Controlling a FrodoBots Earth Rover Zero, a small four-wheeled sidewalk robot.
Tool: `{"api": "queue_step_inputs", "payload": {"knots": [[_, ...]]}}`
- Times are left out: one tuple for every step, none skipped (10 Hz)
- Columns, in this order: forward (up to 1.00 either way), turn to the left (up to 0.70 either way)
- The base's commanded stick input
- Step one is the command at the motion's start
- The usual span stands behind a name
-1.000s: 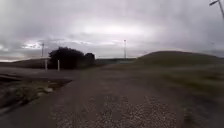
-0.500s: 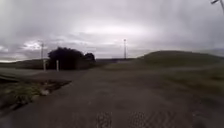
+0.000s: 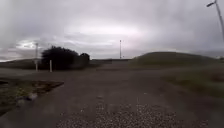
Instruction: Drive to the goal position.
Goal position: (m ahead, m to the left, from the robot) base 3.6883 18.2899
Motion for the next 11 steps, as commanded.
{"api": "queue_step_inputs", "payload": {"knots": [[0.50, 0.00], [0.55, 0.00], [0.62, 0.00], [0.69, 0.00], [0.70, -0.21], [0.70, -0.06], [0.70, 0.00], [0.70, 0.00], [0.70, 0.00], [0.70, 0.00], [0.70, 0.00]]}}
